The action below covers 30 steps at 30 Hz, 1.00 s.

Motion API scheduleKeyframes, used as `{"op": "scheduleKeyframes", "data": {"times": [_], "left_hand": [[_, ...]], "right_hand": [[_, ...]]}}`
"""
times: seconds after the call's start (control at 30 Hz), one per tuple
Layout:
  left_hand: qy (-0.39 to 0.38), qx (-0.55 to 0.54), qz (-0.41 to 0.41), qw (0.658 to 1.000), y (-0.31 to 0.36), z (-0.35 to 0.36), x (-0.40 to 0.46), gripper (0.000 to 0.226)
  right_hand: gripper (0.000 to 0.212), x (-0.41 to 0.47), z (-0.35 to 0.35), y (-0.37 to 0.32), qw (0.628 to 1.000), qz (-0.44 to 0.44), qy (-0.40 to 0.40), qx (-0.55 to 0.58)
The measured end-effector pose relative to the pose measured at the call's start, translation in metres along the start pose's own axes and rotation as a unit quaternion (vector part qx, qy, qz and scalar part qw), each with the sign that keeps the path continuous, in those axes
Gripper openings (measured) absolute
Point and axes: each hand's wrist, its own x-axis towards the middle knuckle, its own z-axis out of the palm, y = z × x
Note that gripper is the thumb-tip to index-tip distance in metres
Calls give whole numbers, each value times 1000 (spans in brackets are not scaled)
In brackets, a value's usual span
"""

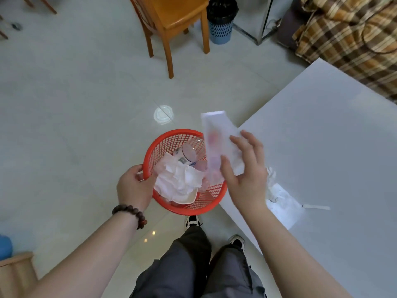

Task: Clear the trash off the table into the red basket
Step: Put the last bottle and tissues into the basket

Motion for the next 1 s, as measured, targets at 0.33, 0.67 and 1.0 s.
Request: {"op": "scheduleKeyframes", "data": {"times": [0.33,0.67,1.0], "left_hand": [[-34,15,44,998,34,38,-39,22],[-36,27,35,998,27,47,-53,20],[-10,46,1,999,12,46,-37,18]], "right_hand": [[47,-30,5,-3,963,28,-248,-104],[63,-31,-4,15,921,71,-333,-191],[42,-46,-73,95,972,179,-110,-102]]}}
